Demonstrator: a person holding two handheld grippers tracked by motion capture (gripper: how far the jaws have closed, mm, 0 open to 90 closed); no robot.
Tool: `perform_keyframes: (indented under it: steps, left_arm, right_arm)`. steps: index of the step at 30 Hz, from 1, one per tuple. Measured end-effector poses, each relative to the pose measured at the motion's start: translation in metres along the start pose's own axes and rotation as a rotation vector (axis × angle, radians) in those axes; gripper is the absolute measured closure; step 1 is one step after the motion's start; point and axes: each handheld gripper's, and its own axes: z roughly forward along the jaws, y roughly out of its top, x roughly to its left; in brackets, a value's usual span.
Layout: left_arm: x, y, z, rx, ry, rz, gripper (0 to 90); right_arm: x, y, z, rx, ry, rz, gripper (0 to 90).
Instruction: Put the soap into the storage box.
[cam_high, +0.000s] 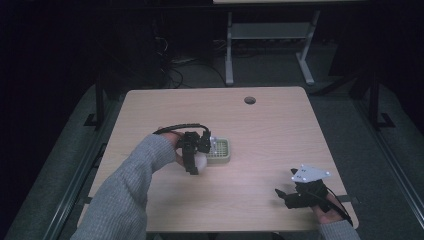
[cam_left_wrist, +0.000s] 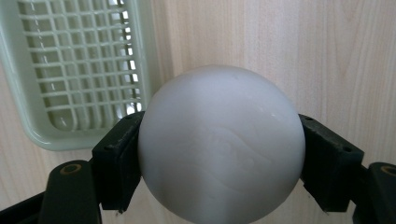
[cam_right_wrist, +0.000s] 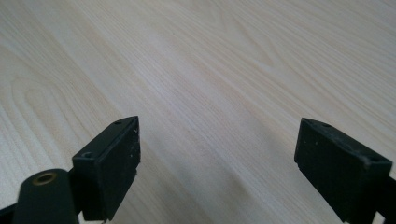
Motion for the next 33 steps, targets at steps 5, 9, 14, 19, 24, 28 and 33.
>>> perform_keyframes:
  steps: [5,9,14,19,24,28,33]
  left_arm:
    - [0.006,0.006,-0.003,0.003,0.003,0.010,23.8]
    - [0.011,0.010,-0.004,0.002,0.001,0.007,23.8]
    - [0.016,0.014,-0.005,0.004,0.007,0.011,23.8]
    - [0.023,0.019,-0.009,-0.007,0.010,0.011,23.8]
    - [0.030,0.020,-0.006,-0.019,0.004,0.001,23.8]
    - [0.035,0.019,-0.004,-0.007,0.004,-0.018,23.8]
    - [0.040,0.021,-0.005,0.007,0.011,-0.017,23.8]
  right_arm:
    - [0.000,0.000,0.000,0.001,0.000,0.003,13.9]
    - [0.001,0.000,0.000,0.002,0.001,-0.002,13.9]
    - [0.002,0.000,0.000,0.003,0.004,-0.001,13.9]
    - [0.001,0.000,-0.001,-0.001,0.003,0.004,13.9]
    - [0.002,0.000,0.000,0.001,0.003,-0.004,13.9]
    - [0.002,0.001,0.000,0.001,0.003,-0.009,13.9]
    - [0.002,0.000,0.000,0.001,0.003,-0.001,13.9]
